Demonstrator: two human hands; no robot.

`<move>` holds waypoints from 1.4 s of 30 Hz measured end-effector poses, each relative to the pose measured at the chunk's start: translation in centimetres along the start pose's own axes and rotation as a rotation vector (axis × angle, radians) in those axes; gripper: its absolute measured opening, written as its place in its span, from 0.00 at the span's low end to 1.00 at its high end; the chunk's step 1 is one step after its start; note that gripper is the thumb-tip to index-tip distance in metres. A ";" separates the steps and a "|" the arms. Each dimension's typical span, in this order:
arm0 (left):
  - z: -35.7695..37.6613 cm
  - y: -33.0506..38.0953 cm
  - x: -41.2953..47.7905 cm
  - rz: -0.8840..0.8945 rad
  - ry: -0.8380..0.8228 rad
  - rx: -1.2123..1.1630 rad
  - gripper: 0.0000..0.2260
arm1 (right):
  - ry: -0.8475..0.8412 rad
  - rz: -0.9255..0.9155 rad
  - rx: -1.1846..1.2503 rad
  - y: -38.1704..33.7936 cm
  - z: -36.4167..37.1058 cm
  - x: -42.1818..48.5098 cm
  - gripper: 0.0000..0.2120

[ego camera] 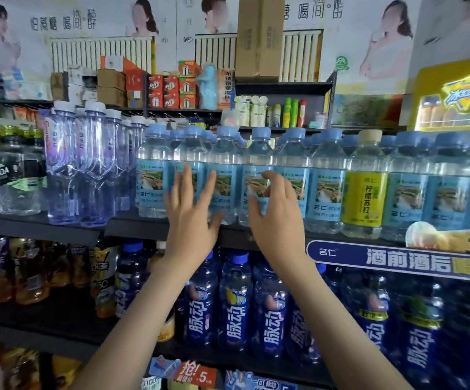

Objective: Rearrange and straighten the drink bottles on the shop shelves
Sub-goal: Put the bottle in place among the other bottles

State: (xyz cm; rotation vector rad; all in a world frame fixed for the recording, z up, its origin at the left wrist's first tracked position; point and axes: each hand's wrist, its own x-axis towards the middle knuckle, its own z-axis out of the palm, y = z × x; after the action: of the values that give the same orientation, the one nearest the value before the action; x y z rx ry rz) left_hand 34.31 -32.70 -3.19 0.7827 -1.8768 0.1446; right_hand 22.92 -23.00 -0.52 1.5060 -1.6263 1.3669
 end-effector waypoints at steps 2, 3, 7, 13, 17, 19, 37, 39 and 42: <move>0.5 1.6 -0.3 0.038 0.035 -0.075 0.32 | 0.110 0.057 -0.035 1.5 -1.5 0.1 0.21; 0.9 2.5 -0.4 0.063 0.040 -0.103 0.30 | 0.170 0.092 -0.055 2.3 -2.4 0.2 0.23; 2.4 6.3 0.2 0.225 0.052 -0.127 0.28 | 0.362 0.257 -0.186 5.5 -5.8 0.6 0.28; 4.9 11.1 1.0 0.318 0.041 -0.081 0.32 | 0.330 0.418 -0.332 8.5 -7.6 -0.3 0.40; 5.9 11.8 1.3 0.331 0.079 -0.019 0.35 | 0.256 0.420 -0.351 8.8 -7.4 -0.4 0.39; 5.9 11.8 1.4 0.344 0.104 -0.006 0.35 | 0.257 0.405 -0.359 8.7 -7.6 -0.3 0.37; 6.3 12.8 4.6 0.405 0.094 0.242 0.32 | 0.102 0.210 -0.370 8.8 -10.6 6.8 0.33; 6.3 12.8 4.6 0.401 0.080 0.235 0.32 | 0.133 0.197 -0.276 8.7 -11.1 6.5 0.34; 6.1 13.0 4.5 0.392 0.067 0.202 0.31 | 0.187 0.130 -0.198 8.7 -11.4 5.1 0.36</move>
State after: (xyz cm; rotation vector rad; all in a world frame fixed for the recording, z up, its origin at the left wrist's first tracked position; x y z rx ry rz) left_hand 20.95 -27.32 1.23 0.5261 -1.9523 0.6076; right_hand 10.75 -15.88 5.26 1.1416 -1.7088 1.3267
